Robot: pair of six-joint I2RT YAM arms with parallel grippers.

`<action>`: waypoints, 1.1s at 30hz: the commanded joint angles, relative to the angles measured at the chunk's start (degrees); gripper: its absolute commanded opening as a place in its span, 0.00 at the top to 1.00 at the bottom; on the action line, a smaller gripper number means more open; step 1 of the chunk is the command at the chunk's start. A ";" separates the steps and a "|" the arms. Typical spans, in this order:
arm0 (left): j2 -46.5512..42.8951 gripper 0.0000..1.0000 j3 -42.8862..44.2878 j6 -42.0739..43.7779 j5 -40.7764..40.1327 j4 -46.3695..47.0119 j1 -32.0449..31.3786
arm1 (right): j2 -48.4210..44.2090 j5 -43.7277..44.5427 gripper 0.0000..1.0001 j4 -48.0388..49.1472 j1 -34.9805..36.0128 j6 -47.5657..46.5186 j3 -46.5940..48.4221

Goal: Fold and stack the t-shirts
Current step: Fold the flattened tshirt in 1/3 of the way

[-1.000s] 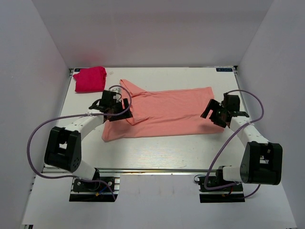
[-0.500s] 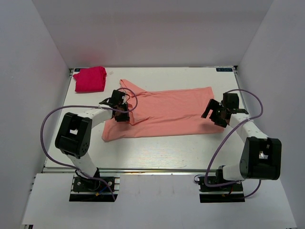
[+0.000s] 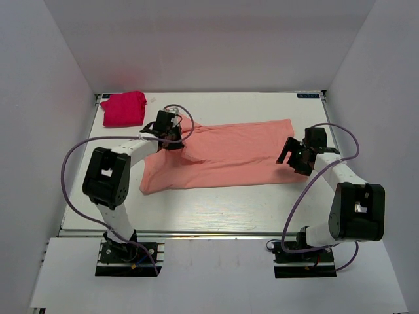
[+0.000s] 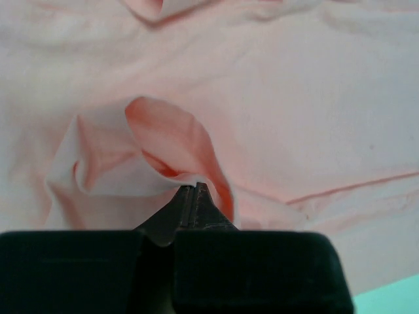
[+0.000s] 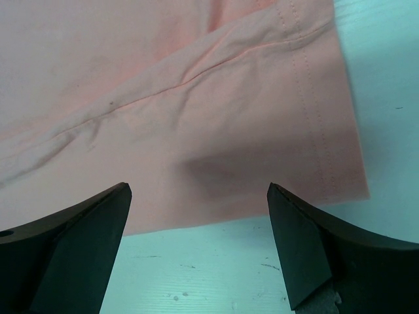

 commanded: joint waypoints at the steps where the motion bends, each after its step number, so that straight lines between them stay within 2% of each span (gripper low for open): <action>1: 2.15 1.00 4.57 -0.46 -0.72 0.31 -0.18 | 0.07 1.46 0.10 -1.54 0.14 -0.71 3.34; 9: 7.25 1.00 11.51 -4.15 -5.81 -1.45 0.87 | 0.16 2.43 0.10 -2.77 0.05 -0.44 4.22; 16: 13.06 1.00 18.12 -3.54 -5.82 -3.82 0.35 | 0.33 3.92 0.10 -3.48 0.05 -0.18 5.27; 17: 13.06 0.90 18.99 -3.54 -5.82 -4.35 0.35 | 0.42 3.92 0.10 -3.83 0.05 -0.18 5.62; 19: 13.06 0.61 19.00 -3.54 -6.78 -5.22 0.87 | 0.77 4.01 0.10 -3.74 0.22 -0.18 6.06; 20: 12.01 0.27 19.00 -3.54 -7.74 -5.93 0.87 | 0.95 3.92 0.10 -3.74 0.14 -0.27 7.20; 21: 11.22 0.11 19.00 -3.54 -9.06 -5.93 0.87 | 0.77 3.92 0.10 -3.74 0.14 -0.35 7.64; 22: 10.26 0.02 18.48 -3.54 -11.94 -6.72 0.87 | 1.12 4.01 0.10 -3.66 0.23 -0.36 8.17; 28: 6.47 0.00 20.40 -1.96 -15.75 -5.85 0.87 | 2.61 3.05 0.10 -2.78 0.14 -0.88 14.05; 33: 11.73 0.00 29.71 -0.37 -17.07 -8.22 2.71 | 6.57 3.48 0.10 -2.78 0.14 -1.50 20.65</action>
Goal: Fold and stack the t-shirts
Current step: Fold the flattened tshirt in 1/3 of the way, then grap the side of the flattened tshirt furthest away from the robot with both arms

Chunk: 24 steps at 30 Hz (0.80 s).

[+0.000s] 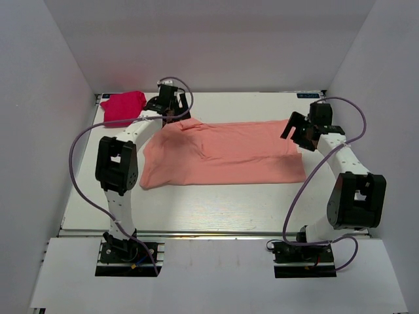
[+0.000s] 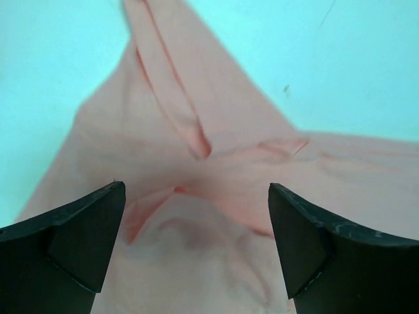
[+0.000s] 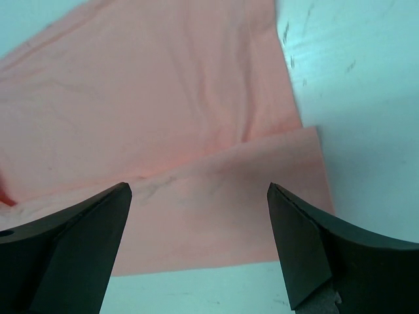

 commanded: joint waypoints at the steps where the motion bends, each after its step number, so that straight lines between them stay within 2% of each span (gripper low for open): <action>1: 2.89 0.00 9.31 1.57 -1.88 -0.09 2.02 | 3.20 0.62 0.10 1.00 0.12 -1.17 5.09; 4: 8.88 0.00 17.15 2.18 0.59 -3.76 4.83 | 7.07 0.97 0.10 0.48 0.03 -1.96 9.66; 7: 15.31 0.00 25.32 4.81 3.04 -2.21 6.85 | 11.03 0.97 0.10 -0.22 0.03 -2.75 15.35; 14: 21.98 0.00 26.05 11.58 9.10 9.74 9.49 | 16.83 -1.66 0.10 -0.58 0.03 -3.72 20.83; 19: 27.26 0.00 29.38 12.74 11.04 12.65 10.02 | 17.63 -1.40 0.10 1.18 0.03 -3.63 20.65; 22: 30.08 0.08 30.44 12.12 11.57 12.65 10.02 | 18.77 -1.40 0.10 1.00 0.03 -3.63 20.92; 23: 30.08 0.17 30.44 11.51 12.18 13.26 10.02 | 19.29 -0.97 0.10 1.00 -0.06 -3.72 21.18; 24: 30.87 0.20 30.44 11.51 12.19 13.27 10.02 | 19.39 -0.88 0.10 0.83 -0.06 -3.63 21.09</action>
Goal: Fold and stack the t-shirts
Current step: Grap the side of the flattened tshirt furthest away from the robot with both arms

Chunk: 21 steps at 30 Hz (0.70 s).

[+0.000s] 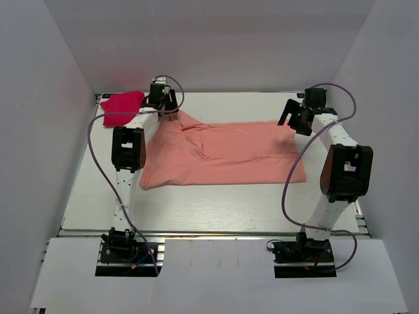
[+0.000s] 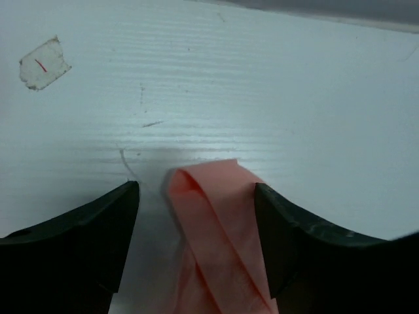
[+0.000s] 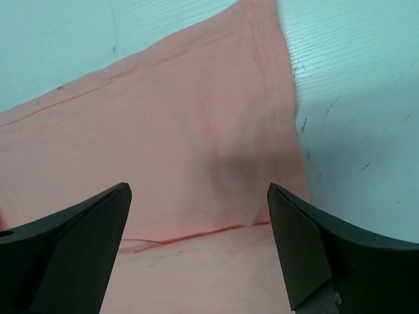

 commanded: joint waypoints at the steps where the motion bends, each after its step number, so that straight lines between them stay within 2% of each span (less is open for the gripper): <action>1: 0.10 0.24 1.90 0.25 2.31 1.82 -0.10 | 1.37 0.26 0.10 1.03 -0.04 -0.72 2.34; 2: 0.62 0.29 1.29 -0.27 2.31 2.43 -0.10 | 1.64 0.52 0.10 1.03 0.05 -0.90 2.51; 7: 0.10 0.73 -0.47 -0.89 2.31 3.14 -0.10 | 3.57 1.93 0.10 0.94 -0.13 -0.90 4.26; 11: -2.01 0.97 -2.58 -1.59 2.31 5.07 -0.10 | 8.39 3.95 0.10 1.03 -0.04 -2.13 8.31; 12: -2.62 1.00 -3.11 -1.60 2.31 5.68 -0.10 | 9.19 4.30 0.10 0.94 -0.04 -2.65 10.14; 21: -4.73 1.00 -0.91 -0.98 2.48 4.98 -0.10 | 22.64 10.45 0.10 -0.11 -0.04 -4.24 25.26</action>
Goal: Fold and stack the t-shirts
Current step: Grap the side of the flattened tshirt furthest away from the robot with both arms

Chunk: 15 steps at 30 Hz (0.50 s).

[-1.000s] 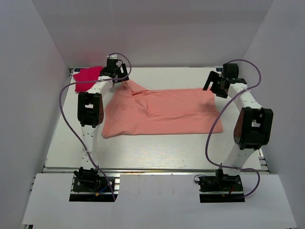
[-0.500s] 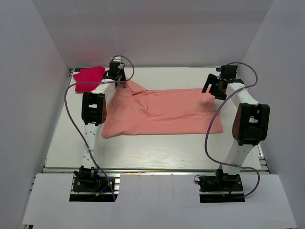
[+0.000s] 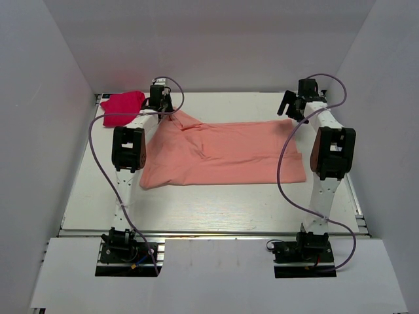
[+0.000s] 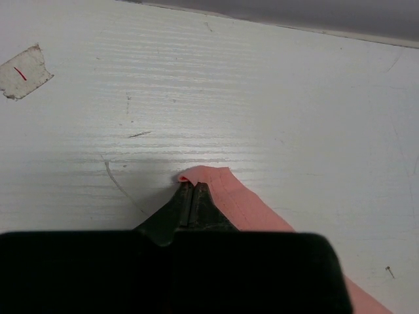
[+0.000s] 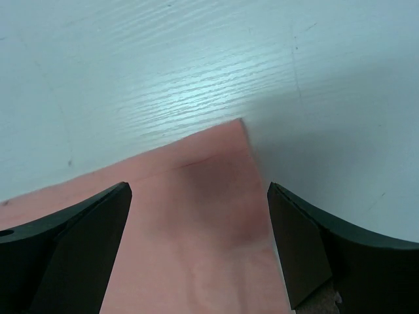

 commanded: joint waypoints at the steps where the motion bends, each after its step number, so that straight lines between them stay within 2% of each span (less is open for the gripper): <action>1: -6.41 1.00 0.57 1.07 1.21 -1.16 -0.01 | 5.28 3.46 0.10 -1.18 -0.06 -2.29 8.21; 11: -10.89 1.00 -0.04 2.75 4.02 -5.19 -0.01 | 13.56 3.64 0.11 -0.40 0.03 -4.32 14.40; 13: -11.60 1.00 -0.04 3.36 4.55 -6.16 -0.01 | 14.18 2.76 0.19 -0.49 0.03 -4.23 14.22; 15: -12.22 1.00 -0.04 3.36 6.30 -7.92 -0.01 | 14.45 2.06 0.34 -0.23 0.03 -3.97 13.43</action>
